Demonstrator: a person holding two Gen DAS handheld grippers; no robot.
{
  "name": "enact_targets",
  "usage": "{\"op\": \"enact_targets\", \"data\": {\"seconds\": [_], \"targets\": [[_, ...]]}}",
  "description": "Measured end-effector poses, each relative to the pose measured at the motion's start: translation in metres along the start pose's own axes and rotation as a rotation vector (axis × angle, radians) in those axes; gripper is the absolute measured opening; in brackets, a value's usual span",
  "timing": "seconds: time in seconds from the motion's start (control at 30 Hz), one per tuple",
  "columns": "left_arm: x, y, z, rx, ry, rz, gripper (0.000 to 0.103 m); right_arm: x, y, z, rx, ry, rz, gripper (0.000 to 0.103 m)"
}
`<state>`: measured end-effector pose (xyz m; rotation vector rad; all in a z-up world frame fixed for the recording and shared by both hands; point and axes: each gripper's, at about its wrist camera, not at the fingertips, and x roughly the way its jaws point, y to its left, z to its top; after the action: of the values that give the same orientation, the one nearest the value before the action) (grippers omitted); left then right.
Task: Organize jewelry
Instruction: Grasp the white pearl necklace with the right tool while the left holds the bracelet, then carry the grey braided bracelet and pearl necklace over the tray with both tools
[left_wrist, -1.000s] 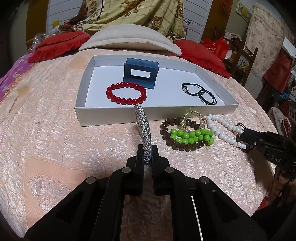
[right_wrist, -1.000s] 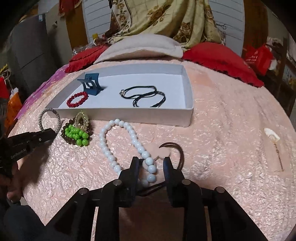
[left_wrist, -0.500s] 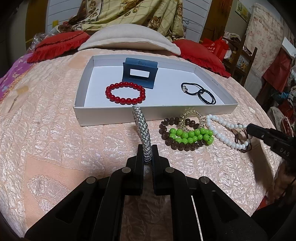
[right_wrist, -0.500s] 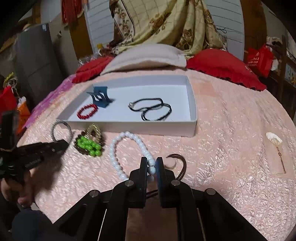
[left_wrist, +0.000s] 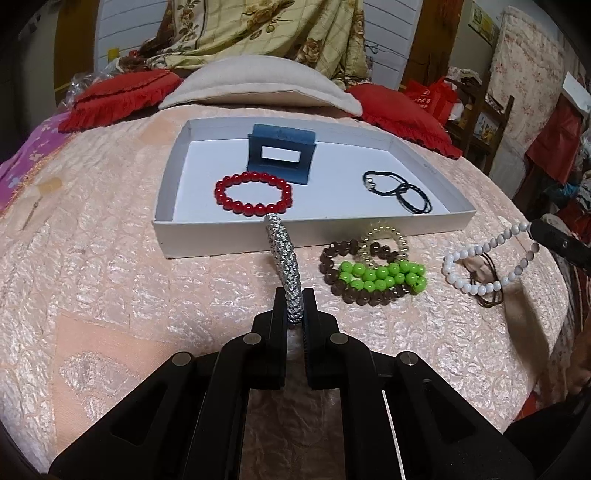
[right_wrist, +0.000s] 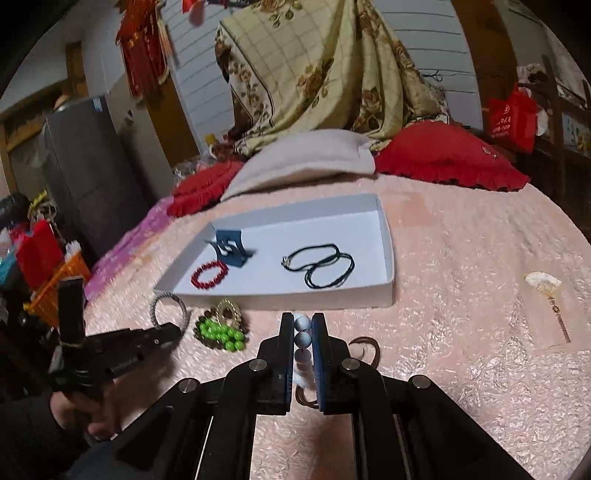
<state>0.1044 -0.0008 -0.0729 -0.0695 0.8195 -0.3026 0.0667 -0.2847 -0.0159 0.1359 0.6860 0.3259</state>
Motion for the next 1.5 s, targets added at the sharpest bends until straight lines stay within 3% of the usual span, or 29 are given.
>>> {"op": "enact_targets", "data": {"seconds": [0.4,0.63,1.0,1.2,1.33,1.5], "targets": [[-0.035,-0.016,0.016,0.032,-0.04,0.0,0.005,-0.009,0.007,0.007,0.013,-0.049,0.032,0.008],[-0.04,-0.014,0.035,0.031,-0.033,0.066,0.005,-0.013,0.009,0.013,0.019,-0.068,0.023,0.008],[-0.024,-0.004,0.067,0.03,-0.041,0.11,0.005,-0.014,0.008,0.061,0.007,-0.132,0.022,0.008],[-0.005,-0.011,0.082,0.034,-0.042,0.078,0.005,0.009,0.006,0.092,0.011,-0.142,0.033,0.008],[0.016,-0.023,0.092,0.039,-0.03,0.003,0.005,0.032,0.002,0.11,0.035,-0.145,0.053,0.008],[0.048,-0.042,0.102,0.057,0.009,-0.038,0.005,0.071,0.0,0.125,0.048,-0.117,0.077,0.008]]}}
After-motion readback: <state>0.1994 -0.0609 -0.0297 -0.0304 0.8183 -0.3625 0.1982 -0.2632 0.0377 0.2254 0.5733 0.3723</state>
